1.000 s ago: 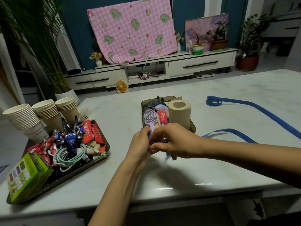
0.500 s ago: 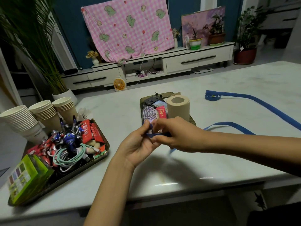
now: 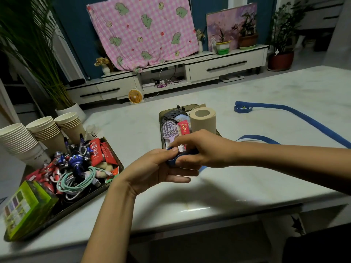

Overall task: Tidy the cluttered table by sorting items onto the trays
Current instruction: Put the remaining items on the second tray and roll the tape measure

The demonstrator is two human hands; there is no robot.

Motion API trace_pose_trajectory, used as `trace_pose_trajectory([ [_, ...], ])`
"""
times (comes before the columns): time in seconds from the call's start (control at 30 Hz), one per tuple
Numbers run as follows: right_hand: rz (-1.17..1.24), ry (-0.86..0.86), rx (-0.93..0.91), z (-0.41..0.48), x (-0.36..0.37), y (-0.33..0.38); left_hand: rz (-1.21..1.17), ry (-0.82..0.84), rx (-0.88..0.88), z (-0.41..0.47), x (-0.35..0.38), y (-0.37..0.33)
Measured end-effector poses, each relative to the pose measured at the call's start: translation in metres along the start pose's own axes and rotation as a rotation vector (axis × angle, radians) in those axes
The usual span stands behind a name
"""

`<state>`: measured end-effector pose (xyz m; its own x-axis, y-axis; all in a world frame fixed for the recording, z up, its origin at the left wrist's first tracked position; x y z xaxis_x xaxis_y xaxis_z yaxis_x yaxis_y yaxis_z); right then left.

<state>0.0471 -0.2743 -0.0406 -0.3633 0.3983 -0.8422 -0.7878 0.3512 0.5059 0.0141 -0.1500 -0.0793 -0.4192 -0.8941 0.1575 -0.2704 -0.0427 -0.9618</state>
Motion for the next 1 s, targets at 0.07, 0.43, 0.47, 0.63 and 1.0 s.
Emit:
trace_pose_trajectory([
  [0.07,0.015,-0.012,0.003,-0.001,0.0,-0.002,0.015,0.009,-0.005,0.001,0.003,0.0],
  [0.43,-0.268,-0.222,0.142,-0.001,-0.002,-0.019,-0.27,-0.316,0.088,0.019,0.009,0.009],
  [0.47,-0.271,-0.217,0.136,-0.001,-0.003,-0.019,-0.286,-0.314,0.094,0.019,0.008,0.008],
  [0.63,-0.236,-0.156,0.086,-0.007,-0.012,-0.019,-0.189,-0.335,0.12,0.009,-0.006,0.002],
  [1.0,-0.015,0.286,0.15,-0.063,-0.012,0.008,0.134,0.08,-0.123,-0.019,0.044,0.012],
])
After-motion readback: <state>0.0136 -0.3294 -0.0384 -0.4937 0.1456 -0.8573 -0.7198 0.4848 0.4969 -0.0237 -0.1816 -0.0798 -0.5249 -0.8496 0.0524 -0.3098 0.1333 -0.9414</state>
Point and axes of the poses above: each hand's wrist, its own z-axis towards the middle knuckle, its own x-axis out of the palm, y = z × x, the point moved 4 cm from there along z, towards the middle knuckle, and after that the axes turned 6 degrees about y, right-handed, at the moved point
